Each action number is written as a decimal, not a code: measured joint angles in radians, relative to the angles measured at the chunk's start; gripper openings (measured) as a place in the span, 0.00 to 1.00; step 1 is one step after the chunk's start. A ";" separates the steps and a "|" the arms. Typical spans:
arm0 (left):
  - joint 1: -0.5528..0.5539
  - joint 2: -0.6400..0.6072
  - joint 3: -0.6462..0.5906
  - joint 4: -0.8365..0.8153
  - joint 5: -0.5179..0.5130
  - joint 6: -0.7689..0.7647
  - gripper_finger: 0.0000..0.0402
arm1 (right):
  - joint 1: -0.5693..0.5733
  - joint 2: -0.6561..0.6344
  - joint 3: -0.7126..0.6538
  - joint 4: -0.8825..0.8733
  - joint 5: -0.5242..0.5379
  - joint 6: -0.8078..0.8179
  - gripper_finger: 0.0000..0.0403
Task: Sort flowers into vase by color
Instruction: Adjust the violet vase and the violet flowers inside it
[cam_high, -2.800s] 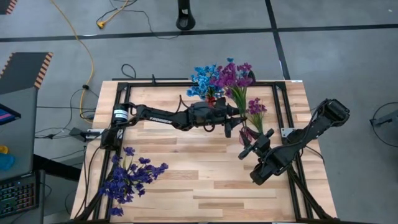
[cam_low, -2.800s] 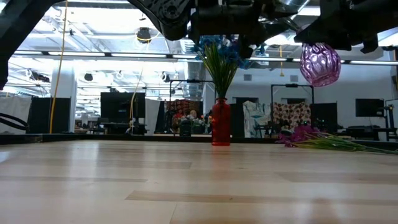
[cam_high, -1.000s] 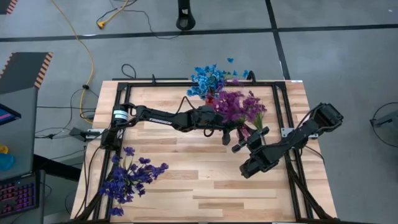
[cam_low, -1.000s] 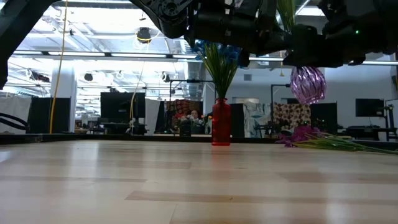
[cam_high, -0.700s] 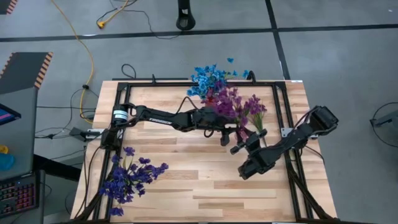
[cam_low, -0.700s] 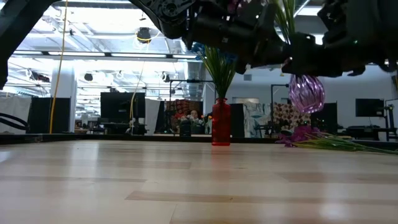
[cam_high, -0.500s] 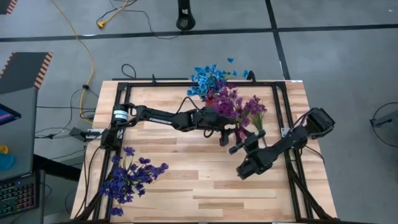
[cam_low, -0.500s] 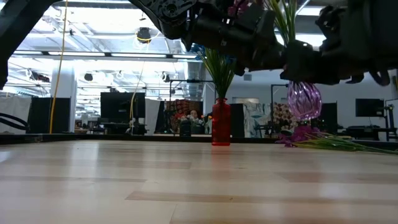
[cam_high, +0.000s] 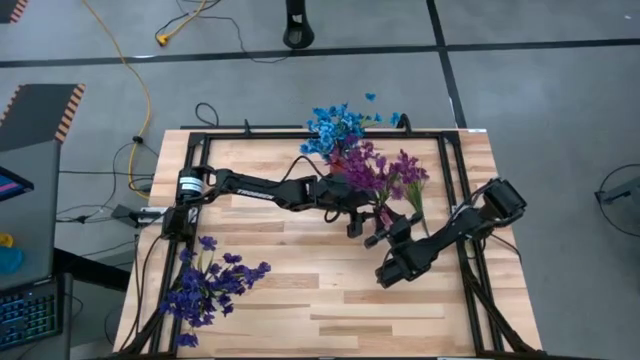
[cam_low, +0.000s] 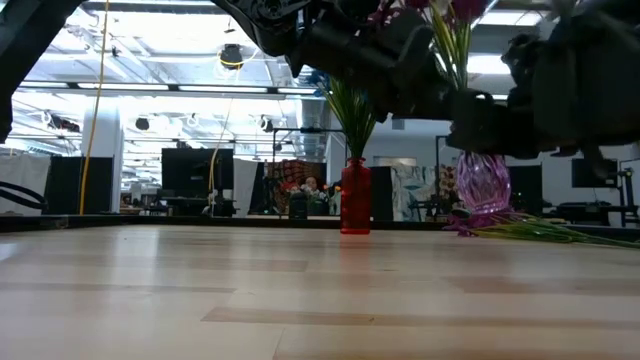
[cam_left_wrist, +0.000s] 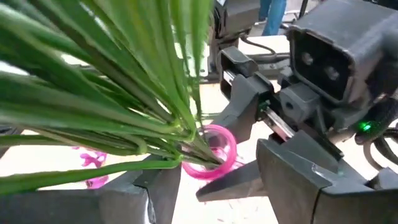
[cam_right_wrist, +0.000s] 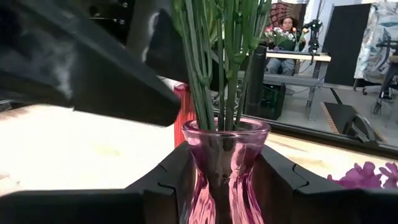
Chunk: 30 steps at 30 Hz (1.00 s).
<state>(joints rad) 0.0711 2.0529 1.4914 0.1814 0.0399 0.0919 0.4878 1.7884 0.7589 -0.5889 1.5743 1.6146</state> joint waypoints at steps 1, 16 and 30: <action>0.000 0.000 0.000 -0.005 0.000 0.003 0.48 | -0.005 0.006 0.000 0.000 0.000 0.014 0.40; 0.000 0.000 0.000 -0.118 -0.026 0.044 0.48 | -0.034 0.067 0.000 0.077 -0.001 0.033 0.41; 0.007 -0.001 0.001 -0.113 -0.045 -0.054 0.48 | -0.037 0.067 0.000 0.080 -0.002 0.029 0.41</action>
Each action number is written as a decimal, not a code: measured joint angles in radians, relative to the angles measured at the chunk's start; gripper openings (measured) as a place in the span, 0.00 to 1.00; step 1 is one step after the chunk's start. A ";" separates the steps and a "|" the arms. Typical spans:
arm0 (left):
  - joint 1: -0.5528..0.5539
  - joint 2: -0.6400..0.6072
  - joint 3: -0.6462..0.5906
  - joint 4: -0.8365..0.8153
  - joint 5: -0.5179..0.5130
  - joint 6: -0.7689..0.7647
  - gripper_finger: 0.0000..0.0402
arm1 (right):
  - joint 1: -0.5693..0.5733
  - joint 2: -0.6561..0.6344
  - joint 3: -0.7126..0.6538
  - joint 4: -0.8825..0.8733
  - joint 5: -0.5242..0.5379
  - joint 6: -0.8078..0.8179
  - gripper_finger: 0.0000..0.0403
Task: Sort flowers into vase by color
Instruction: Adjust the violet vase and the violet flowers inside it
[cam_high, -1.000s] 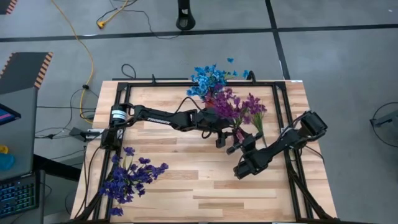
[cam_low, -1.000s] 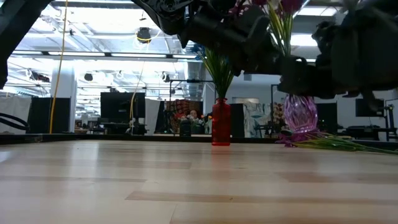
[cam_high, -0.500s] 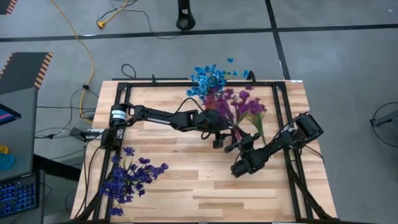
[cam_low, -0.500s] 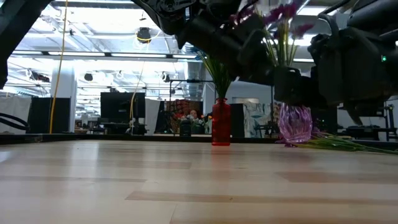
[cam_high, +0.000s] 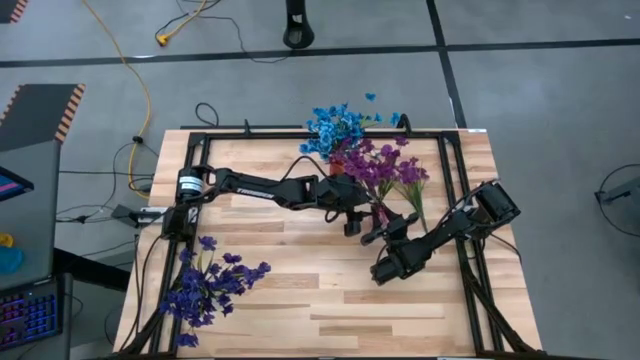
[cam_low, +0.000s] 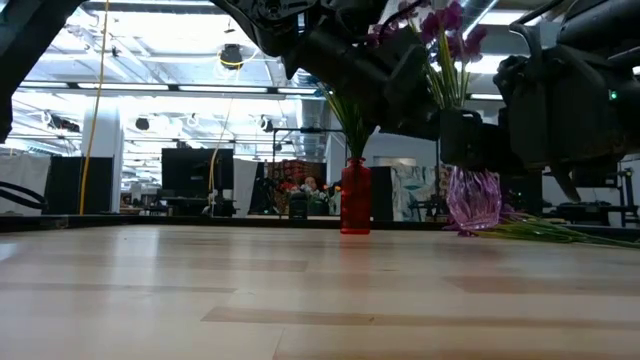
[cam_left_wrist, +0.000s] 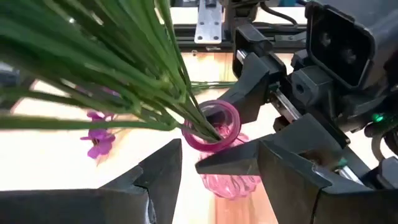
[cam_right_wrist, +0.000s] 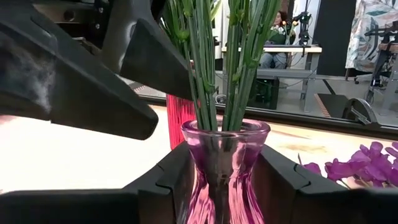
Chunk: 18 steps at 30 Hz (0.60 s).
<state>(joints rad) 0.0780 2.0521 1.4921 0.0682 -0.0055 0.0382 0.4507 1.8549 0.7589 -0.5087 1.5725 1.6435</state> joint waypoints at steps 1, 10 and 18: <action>0.000 0.000 0.000 -0.001 -0.006 -0.011 0.48 | 0.000 0.000 0.000 0.000 0.000 -0.001 0.40; 0.000 0.010 0.000 0.007 0.006 -0.145 0.48 | 0.001 0.000 0.000 0.002 -0.002 -0.003 0.40; 0.000 0.010 -0.005 0.067 -0.006 -0.183 0.48 | 0.014 -0.001 0.000 0.002 -0.002 -0.006 0.37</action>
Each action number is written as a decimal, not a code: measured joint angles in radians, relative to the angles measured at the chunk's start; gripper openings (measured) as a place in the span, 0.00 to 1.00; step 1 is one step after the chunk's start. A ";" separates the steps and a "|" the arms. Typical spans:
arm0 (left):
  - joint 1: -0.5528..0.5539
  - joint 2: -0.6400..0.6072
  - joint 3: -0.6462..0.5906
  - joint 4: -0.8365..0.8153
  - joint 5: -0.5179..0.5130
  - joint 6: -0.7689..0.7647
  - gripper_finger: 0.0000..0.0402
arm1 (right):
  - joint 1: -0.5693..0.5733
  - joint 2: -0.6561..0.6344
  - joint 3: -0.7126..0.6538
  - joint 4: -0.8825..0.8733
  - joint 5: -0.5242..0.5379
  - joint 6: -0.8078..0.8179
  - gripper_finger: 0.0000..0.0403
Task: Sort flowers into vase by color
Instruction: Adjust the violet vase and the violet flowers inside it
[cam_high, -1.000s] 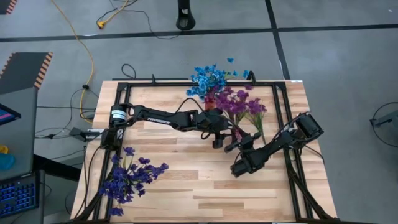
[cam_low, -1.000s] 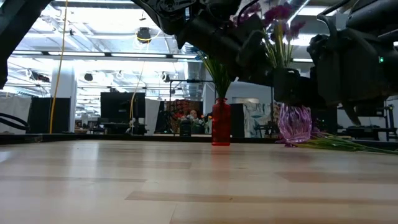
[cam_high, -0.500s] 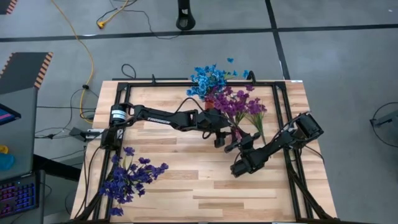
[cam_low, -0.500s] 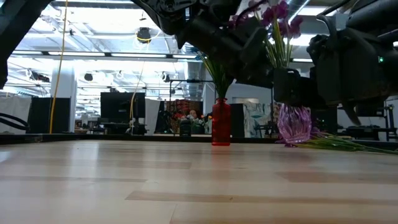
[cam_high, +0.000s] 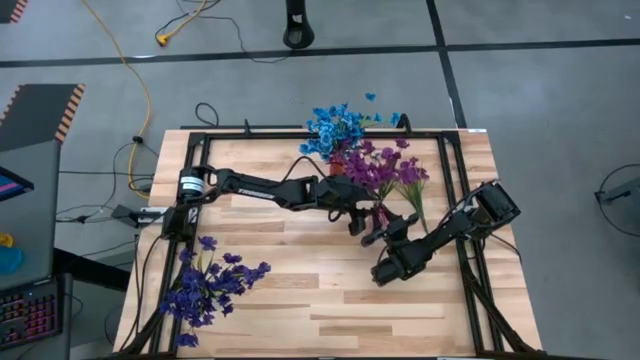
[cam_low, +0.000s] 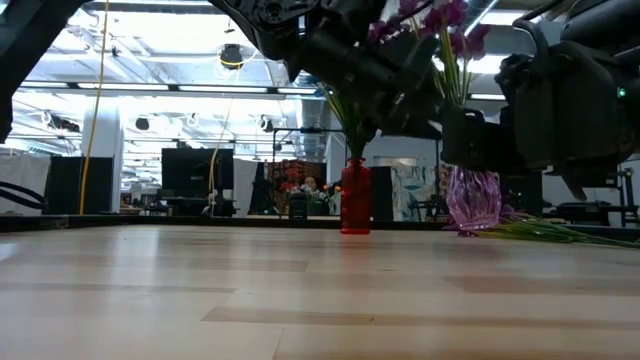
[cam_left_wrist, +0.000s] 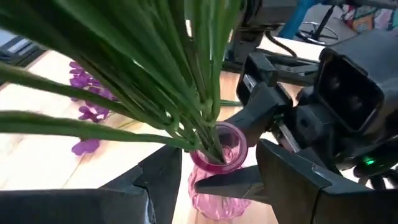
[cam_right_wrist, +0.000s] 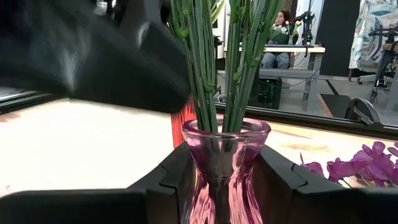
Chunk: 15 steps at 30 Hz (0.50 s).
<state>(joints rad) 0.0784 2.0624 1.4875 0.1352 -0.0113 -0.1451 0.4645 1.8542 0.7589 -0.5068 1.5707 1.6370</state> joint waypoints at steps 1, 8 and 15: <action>0.000 0.000 0.000 -0.002 0.004 -0.001 0.48 | 0.000 0.000 0.000 0.001 0.000 -0.004 0.37; -0.004 0.000 0.000 -0.022 0.007 -0.033 0.48 | 0.003 0.000 0.001 0.067 0.000 -0.120 0.41; -0.018 0.000 -0.001 -0.039 0.007 -0.016 0.48 | 0.018 0.000 0.024 0.076 0.000 -0.180 0.37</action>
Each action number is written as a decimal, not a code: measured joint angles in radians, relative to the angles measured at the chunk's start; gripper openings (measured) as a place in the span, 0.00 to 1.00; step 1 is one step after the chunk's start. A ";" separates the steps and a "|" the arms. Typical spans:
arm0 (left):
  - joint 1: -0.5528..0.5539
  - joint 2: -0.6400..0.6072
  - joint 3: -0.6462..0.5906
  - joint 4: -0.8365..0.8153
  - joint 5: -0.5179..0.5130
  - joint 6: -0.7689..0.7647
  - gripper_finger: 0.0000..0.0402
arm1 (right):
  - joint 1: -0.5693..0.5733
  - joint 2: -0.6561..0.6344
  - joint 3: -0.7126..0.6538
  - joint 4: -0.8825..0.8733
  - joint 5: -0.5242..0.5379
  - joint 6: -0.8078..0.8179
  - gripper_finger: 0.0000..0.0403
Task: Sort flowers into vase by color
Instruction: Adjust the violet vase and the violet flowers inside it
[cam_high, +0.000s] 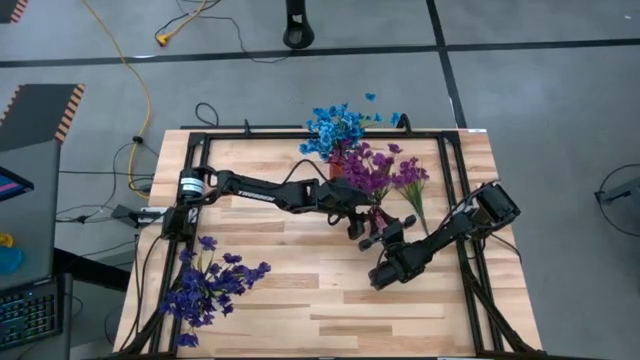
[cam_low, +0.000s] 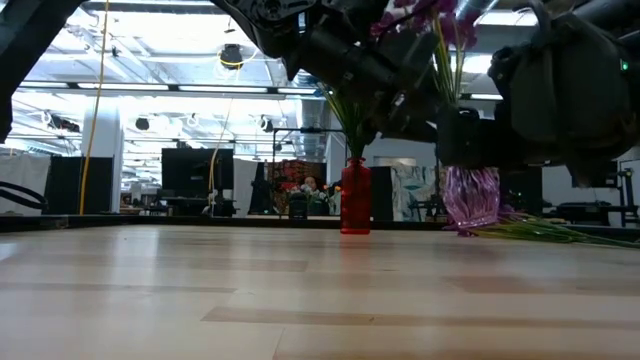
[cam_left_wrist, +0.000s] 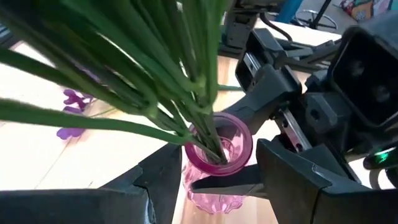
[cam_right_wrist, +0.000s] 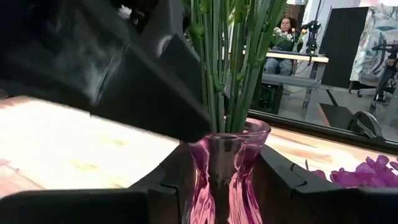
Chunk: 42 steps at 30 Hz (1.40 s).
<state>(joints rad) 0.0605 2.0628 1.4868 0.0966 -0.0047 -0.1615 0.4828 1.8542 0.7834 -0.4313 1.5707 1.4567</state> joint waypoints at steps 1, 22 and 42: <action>-0.002 0.000 0.000 -0.002 0.000 0.007 0.48 | 0.001 0.000 0.002 0.000 0.000 0.000 0.37; -0.026 0.000 0.000 -0.033 0.016 0.028 0.48 | 0.041 0.000 0.005 0.019 -0.002 0.000 0.42; -0.034 0.000 0.000 -0.046 0.023 0.045 0.39 | 0.041 0.000 0.026 0.051 -0.007 -0.052 0.37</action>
<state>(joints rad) 0.0261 2.0628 1.4872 0.0507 0.0184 -0.1169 0.5239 1.8542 0.8089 -0.3807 1.5639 1.4049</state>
